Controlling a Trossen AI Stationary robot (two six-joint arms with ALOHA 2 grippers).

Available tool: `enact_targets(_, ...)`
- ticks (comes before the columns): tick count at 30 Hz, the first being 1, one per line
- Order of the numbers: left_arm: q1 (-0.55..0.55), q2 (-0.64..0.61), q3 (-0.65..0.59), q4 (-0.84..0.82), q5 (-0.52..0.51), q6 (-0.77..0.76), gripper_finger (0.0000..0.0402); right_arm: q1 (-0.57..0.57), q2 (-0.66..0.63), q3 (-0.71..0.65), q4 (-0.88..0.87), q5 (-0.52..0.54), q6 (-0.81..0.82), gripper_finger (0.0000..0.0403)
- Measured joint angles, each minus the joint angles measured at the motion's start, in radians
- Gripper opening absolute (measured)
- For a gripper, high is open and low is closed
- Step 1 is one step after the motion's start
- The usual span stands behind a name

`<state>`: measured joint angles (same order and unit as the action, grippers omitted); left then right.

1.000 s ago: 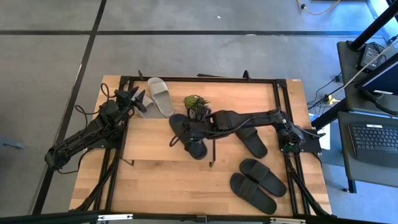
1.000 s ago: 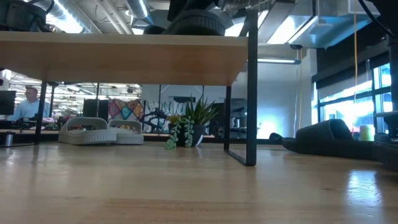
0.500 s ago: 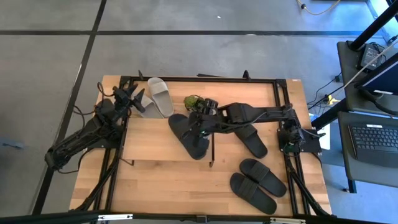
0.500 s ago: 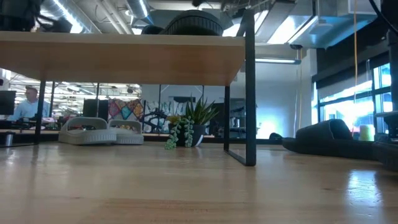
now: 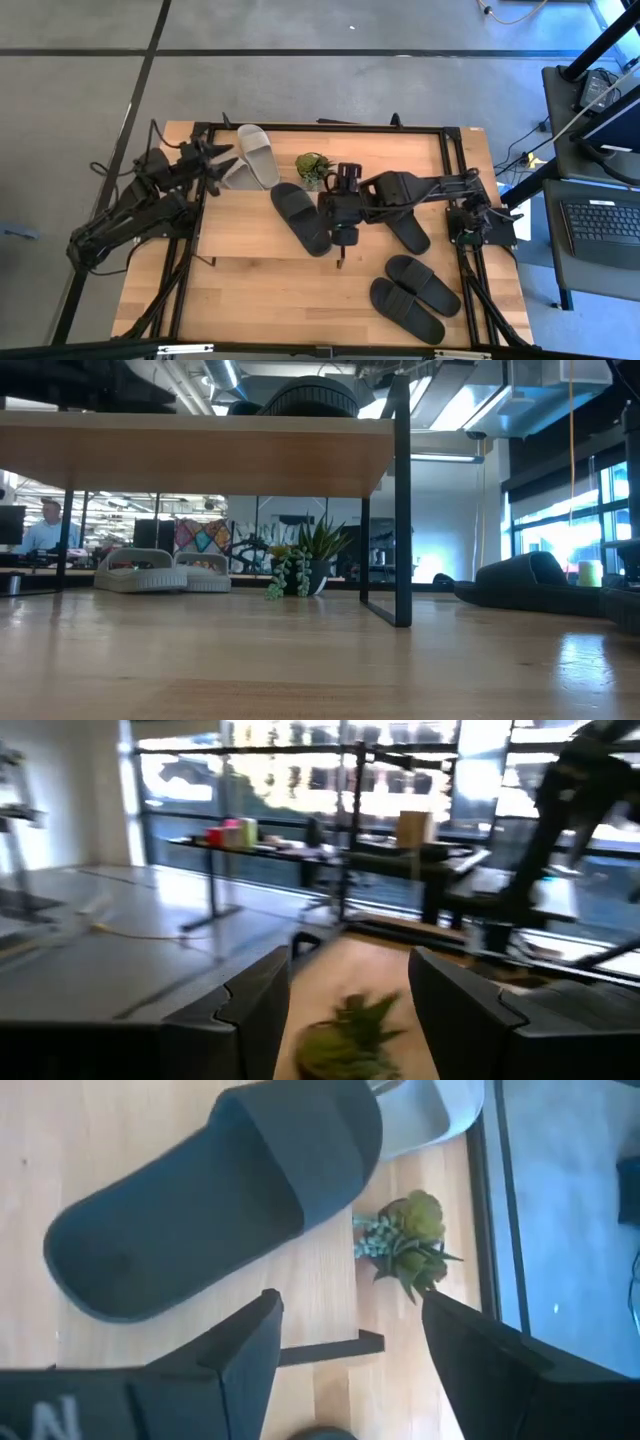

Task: Pick and place slides into the shelf
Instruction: Put the black slide on the shelf

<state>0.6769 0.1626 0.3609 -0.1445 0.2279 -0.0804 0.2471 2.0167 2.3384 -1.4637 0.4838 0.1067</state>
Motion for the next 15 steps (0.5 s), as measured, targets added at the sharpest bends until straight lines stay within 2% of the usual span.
enact_targets(3, -0.008, 0.045, 0.015, -0.002, 0.049, -0.006, 0.0195, 0.001, -0.009, -0.033, 0.092, -0.071, -0.057, 0.0241)
enact_targets(8, -0.062, 0.132, 0.034, -0.002, 0.044, -0.005, 0.0195, -0.052, -0.010, -0.133, 0.372, -0.361, -0.243, 0.0241)
enact_targets(13, -0.136, 0.201, 0.066, -0.002, 0.044, -0.004, 0.0195, -0.125, -0.031, -0.153, 0.404, -0.503, -0.307, 0.0241)
enact_targets(15, -0.171, 0.225, 0.081, -0.006, 0.043, 0.005, 0.0195, -0.148, -0.055, -0.151, 0.427, -0.592, -0.331, 0.0241)
